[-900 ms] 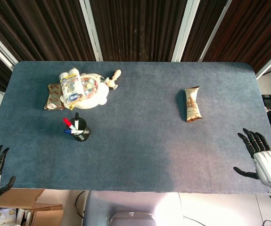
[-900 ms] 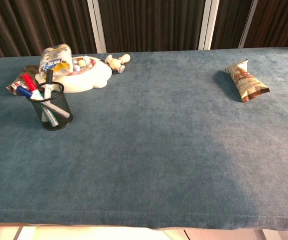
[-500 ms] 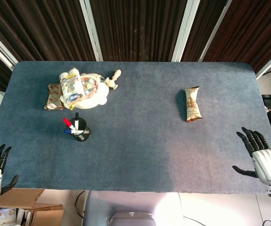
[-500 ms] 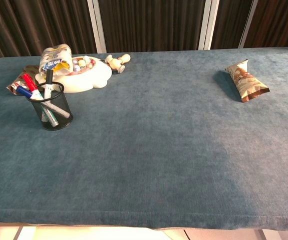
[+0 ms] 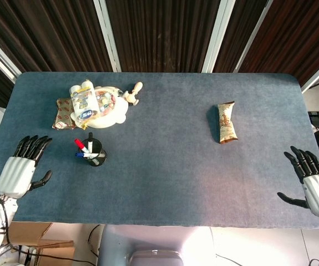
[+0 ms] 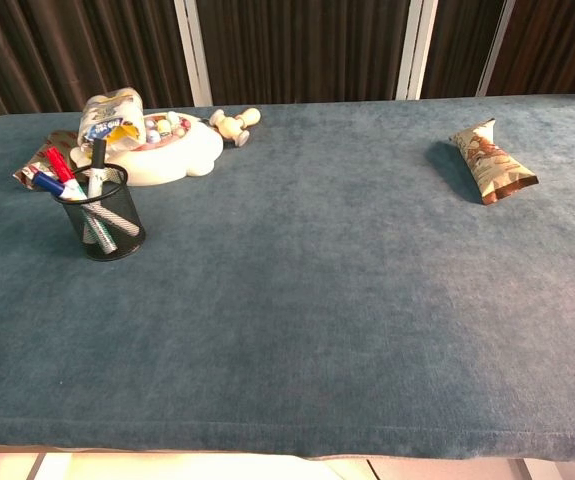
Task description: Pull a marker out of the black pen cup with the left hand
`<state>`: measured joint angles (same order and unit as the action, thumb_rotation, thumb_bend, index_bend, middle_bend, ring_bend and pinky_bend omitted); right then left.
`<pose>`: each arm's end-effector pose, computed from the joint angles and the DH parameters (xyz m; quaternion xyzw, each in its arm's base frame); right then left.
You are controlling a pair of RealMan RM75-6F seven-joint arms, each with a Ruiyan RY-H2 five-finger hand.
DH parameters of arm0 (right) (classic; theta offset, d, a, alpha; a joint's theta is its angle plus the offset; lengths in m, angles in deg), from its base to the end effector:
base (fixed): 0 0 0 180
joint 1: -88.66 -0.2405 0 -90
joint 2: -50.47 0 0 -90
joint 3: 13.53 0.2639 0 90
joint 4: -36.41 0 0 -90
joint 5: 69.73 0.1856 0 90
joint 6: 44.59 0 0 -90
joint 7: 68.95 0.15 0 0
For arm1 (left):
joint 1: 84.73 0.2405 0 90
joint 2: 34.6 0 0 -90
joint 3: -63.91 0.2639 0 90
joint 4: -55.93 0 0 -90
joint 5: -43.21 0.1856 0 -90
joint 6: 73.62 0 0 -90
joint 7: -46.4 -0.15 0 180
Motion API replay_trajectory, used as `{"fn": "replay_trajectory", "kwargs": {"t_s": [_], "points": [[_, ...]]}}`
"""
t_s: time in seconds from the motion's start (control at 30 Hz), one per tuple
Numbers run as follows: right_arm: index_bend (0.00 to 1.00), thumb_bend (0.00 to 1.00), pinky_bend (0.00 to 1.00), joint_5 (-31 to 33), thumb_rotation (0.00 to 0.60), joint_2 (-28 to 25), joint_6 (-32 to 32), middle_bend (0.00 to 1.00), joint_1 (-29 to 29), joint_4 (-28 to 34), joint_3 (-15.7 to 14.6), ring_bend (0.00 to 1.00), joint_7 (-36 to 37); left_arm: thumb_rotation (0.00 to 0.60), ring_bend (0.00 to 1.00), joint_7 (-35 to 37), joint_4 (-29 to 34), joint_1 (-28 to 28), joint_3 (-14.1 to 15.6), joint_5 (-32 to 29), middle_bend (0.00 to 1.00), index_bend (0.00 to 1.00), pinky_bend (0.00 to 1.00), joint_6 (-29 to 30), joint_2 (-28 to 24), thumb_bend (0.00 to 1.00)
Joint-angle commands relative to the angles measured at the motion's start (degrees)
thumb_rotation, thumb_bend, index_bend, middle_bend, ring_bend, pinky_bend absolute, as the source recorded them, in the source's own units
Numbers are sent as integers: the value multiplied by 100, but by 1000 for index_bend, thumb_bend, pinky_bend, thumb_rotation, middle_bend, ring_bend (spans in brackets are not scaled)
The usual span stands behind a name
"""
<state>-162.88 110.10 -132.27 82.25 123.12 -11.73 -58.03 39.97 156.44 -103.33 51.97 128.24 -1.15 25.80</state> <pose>-0.3052 -0.1909 0.2140 0.6282 -0.3521 0.4264 0.5474 -0.2244 0.2726 0.1868 -0.6635 -0.3166 -0.4332 0.5214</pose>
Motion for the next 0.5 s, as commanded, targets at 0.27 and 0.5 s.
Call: {"fn": "replay_trajectory", "kwargs": {"t_s": [0.27, 0.5], "points": [[0, 0, 0, 66, 600, -47, 57, 0, 40, 94, -32, 0, -117, 600, 214, -499, -1098, -1943, -819, -1856, 276, 305, 137, -2090, 833, 345], [0, 0, 0, 129, 600, -51, 93, 0, 83, 97, -55, 0, -146, 600, 216, -1300, -1511, -2569, -587, -2942, 273, 288, 128, -2833, 1089, 316]]}}
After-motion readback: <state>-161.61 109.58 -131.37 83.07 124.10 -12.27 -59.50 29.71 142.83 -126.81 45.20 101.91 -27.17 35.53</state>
